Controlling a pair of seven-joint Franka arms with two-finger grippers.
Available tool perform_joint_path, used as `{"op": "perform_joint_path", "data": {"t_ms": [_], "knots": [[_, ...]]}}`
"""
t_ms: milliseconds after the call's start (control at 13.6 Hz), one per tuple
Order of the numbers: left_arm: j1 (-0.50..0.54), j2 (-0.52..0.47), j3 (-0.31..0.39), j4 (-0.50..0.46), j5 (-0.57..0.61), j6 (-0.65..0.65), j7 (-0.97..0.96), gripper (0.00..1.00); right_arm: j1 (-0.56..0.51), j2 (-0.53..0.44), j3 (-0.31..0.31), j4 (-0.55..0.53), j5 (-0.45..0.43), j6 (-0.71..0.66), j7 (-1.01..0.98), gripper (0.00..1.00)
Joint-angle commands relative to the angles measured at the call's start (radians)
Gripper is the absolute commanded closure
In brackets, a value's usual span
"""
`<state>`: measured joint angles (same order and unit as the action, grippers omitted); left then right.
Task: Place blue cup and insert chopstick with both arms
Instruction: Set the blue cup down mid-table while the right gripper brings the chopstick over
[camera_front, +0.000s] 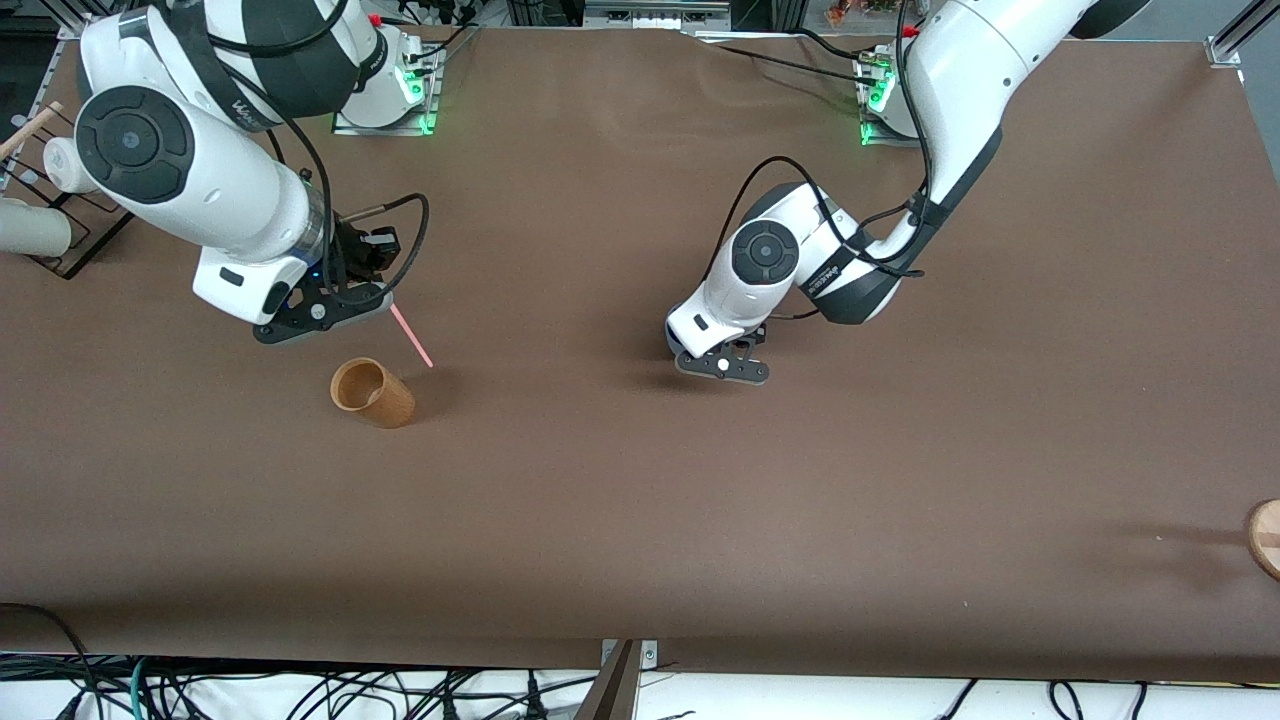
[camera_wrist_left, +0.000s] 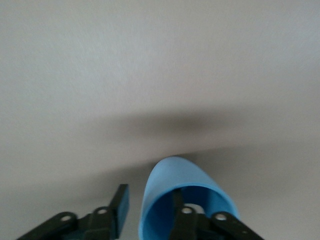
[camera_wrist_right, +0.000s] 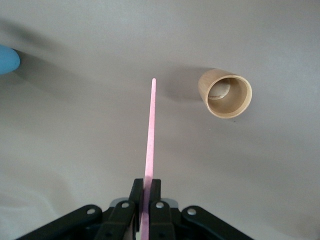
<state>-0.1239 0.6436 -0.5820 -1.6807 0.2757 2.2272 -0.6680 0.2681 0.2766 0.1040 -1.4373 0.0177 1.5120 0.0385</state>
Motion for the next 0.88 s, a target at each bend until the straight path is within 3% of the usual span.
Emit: {"op": "perform_joint_path", "data": {"t_ms": [0,147,513,660,806], "knots": [[0.007,-0.135,-0.004,-0.008,0.016,-0.082,-0.021,0.0,0.025,0.018,-0.003,0.028,0.013,-0.018,0.058,1.0],[0.045,-0.208,-0.007,0.027,0.004,-0.2,-0.012,0.0,0.052,0.018,-0.003,0.031,0.045,-0.03,0.133,1.0],[0.157,-0.226,-0.009,0.246,0.004,-0.53,0.29,0.0,0.156,0.044,-0.006,0.037,0.217,-0.029,0.351,1.0],[0.238,-0.252,-0.01,0.269,0.002,-0.575,0.437,0.0,0.212,0.097,-0.004,0.096,0.241,-0.027,0.457,1.0],[0.302,-0.288,0.008,0.265,-0.071,-0.586,0.591,0.0,0.278,0.162,-0.01,0.167,0.313,-0.021,0.576,1.0]]}}
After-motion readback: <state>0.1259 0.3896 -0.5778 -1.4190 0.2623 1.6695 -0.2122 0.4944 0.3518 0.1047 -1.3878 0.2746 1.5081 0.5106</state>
